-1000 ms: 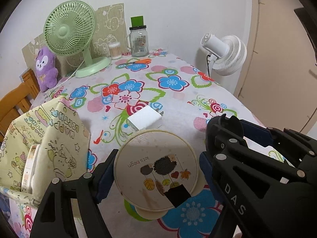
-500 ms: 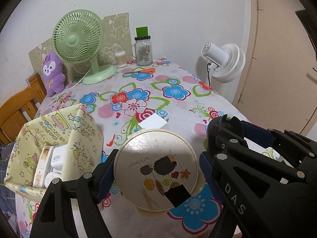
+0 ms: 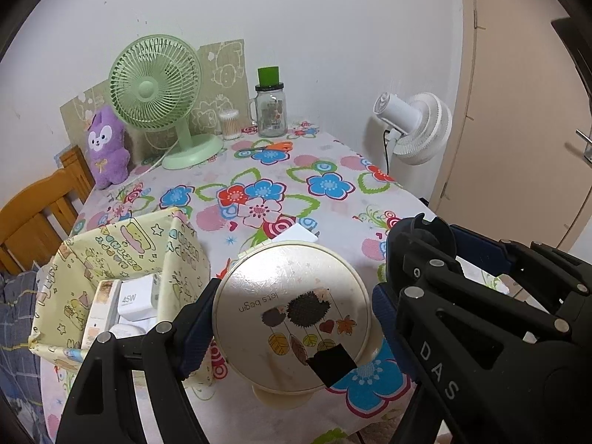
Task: Organize rigid objects
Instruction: 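Lift the round case with the left tool while the right tool lifts the black holder, then carry the round case over the fabric box while the right tool carries the black holder there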
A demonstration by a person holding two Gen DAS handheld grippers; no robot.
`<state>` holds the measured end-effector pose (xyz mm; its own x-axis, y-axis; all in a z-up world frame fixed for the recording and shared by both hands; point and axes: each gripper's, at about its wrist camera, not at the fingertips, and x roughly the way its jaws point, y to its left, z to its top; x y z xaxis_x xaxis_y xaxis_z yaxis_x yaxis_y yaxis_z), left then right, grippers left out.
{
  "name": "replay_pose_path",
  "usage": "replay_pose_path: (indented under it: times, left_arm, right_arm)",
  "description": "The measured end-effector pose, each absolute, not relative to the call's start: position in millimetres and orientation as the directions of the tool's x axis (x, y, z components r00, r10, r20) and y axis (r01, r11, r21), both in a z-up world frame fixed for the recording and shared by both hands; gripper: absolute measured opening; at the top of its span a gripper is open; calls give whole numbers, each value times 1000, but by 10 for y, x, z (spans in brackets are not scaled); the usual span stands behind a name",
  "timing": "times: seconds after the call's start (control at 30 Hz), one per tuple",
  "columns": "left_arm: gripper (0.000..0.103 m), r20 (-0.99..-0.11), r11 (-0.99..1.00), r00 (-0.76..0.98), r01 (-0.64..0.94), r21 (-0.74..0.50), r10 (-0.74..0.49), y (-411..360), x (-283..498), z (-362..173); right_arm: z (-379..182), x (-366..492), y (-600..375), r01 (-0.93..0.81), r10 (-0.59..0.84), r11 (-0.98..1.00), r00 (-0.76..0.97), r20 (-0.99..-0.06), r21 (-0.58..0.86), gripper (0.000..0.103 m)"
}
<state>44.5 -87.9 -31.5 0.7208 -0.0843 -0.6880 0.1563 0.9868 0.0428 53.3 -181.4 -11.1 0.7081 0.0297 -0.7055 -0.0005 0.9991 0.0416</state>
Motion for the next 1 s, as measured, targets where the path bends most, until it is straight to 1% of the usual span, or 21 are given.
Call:
replay_pose_path:
  times: [0.53, 1.0]
  left_arm:
    - [82, -639, 987, 764, 153, 51, -86, -738, 333, -22]
    - [82, -637, 988, 767, 141, 58, -72, -503, 396, 87]
  right_arm:
    - [227, 421, -1659, -6, 30, 999, 753, -658, 38, 39]
    - [339, 487, -1425, -28, 50, 999, 758, -651, 45, 39]
